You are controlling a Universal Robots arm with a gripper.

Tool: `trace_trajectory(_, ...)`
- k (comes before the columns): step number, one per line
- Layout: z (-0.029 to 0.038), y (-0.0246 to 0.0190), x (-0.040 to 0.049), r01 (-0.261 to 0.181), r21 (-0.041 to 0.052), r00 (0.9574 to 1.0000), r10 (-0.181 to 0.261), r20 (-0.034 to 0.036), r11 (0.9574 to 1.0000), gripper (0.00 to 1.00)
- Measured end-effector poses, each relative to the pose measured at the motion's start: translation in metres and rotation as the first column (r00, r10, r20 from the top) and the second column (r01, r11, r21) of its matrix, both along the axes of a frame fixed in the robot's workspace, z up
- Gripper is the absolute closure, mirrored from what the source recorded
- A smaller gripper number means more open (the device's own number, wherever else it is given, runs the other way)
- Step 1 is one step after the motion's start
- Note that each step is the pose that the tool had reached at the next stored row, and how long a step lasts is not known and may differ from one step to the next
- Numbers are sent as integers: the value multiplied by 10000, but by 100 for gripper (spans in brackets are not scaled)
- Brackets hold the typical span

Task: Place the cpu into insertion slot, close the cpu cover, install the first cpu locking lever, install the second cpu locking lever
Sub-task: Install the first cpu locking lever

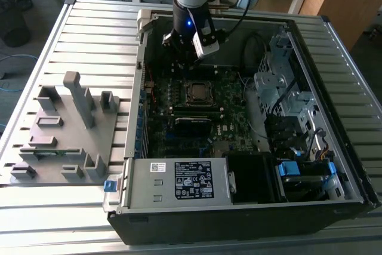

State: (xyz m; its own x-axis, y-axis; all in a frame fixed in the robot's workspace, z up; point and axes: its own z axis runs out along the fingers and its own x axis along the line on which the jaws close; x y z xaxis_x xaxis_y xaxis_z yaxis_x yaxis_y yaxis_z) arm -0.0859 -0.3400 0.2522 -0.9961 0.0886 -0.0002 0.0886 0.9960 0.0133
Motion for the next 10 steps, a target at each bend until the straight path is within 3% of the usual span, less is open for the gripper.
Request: trace_trajectory(10, 60, 0, -1, -1, 1, 10000, 1, 0, 10000, 90)
